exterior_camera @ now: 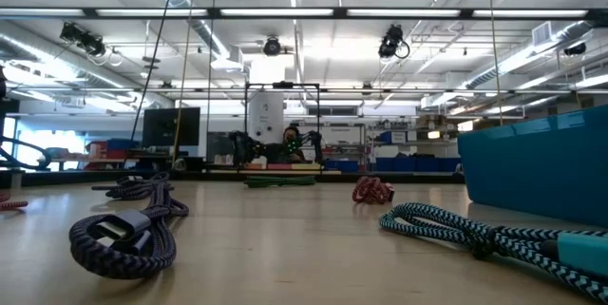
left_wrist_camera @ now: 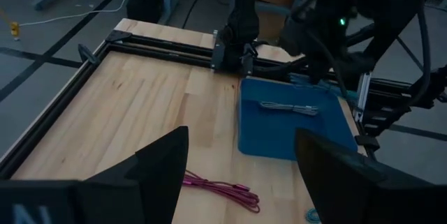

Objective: Pick and place USB-C Cables
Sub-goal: Put the top blue charger cable into the blue bin

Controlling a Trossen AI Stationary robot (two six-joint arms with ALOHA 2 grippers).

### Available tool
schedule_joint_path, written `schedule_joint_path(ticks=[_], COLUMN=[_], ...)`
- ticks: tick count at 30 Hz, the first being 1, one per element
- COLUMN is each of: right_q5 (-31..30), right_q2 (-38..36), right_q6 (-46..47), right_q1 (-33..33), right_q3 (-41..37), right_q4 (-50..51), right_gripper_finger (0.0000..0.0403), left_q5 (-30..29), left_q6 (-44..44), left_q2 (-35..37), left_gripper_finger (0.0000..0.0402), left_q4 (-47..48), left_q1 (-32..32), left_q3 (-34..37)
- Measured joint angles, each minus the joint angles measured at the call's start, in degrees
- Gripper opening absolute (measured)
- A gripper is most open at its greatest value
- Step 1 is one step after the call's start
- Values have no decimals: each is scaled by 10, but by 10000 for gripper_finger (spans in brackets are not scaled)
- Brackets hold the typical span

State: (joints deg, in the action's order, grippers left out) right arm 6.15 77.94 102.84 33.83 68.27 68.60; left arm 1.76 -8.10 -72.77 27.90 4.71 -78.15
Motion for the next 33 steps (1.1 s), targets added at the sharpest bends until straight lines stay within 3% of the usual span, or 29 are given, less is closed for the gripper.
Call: schedule_joint_path(ticks=[6, 16, 33], right_q5=[-10, -2, 21], right_q2=[60, 128, 120], right_q6=[17, -38, -9], right_q1=[24, 26, 26], right_q3=[0, -8, -174], right_q4=[9, 12, -173], right_gripper_finger=[2, 2, 2], left_q5=[0, 0, 0], left_q6=[13, 13, 1], left_q2=[0, 0, 0], left_gripper_finger=[266, 266, 266], left_q4=[0, 4, 5], left_q1=[0, 0, 0], left_q3=[0, 0, 0])
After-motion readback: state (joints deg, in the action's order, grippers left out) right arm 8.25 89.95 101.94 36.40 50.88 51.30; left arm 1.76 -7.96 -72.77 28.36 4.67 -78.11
